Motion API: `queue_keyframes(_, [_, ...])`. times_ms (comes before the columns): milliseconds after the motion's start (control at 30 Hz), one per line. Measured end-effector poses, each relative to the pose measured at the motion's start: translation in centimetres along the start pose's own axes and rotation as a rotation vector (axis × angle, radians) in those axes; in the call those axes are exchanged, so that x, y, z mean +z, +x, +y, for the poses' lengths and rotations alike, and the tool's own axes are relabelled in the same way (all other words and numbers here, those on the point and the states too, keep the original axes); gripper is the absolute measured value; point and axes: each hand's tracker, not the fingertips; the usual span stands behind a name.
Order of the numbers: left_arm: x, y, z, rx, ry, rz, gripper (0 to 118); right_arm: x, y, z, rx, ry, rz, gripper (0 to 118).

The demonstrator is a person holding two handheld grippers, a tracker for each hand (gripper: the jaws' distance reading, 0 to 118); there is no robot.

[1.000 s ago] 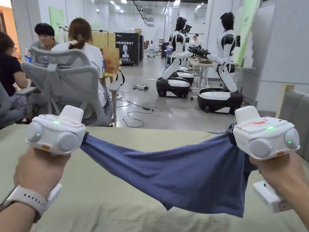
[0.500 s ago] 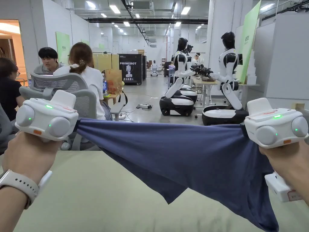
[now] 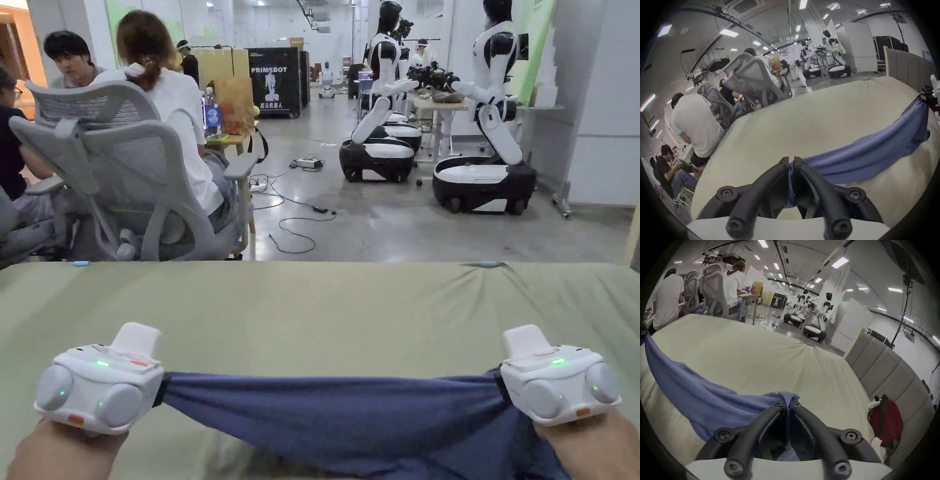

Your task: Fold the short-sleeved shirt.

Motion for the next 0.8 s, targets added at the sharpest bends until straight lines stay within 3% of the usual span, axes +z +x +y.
queue_keyframes(200, [3.5,0.5,-6.4,0.059,-0.093,-0.121,3,2.2,-0.6,-4.6,-0.018,-0.044,0.048,4])
queue_keyframes(400, [5.0,2.1,-15.0,0.17,-0.178,-0.191,4,1.7,-0.9,-10.2,-0.104,-0.146,0.098,7])
queue_keyframes(433, [5.3,2.3,-15.4,0.186,-0.154,-0.187,19,2.1,-0.6,-10.6,-0.13,-0.104,0.129,25])
queue_keyframes(533, [7.8,2.4,-14.9,0.202,-0.058,-0.138,109,4.5,-0.1,-11.0,-0.111,-0.077,0.093,108])
queue_keyframes(567, [9.1,2.4,-14.7,0.216,-0.022,-0.136,113,6.3,0.2,-11.5,-0.136,-0.025,0.101,113])
queue_keyframes(700, [14.9,3.6,-15.2,0.192,0.077,-0.146,110,15.0,0.5,-15.2,-0.256,0.069,0.151,109])
queue_keyframes(767, [17.0,4.8,-16.4,0.188,0.085,-0.151,99,18.8,-0.2,-17.5,-0.272,0.096,0.154,87])
queue_keyframes(800, [17.9,5.5,-17.1,0.185,0.084,-0.151,84,20.3,-0.7,-18.6,-0.283,0.108,0.152,66])
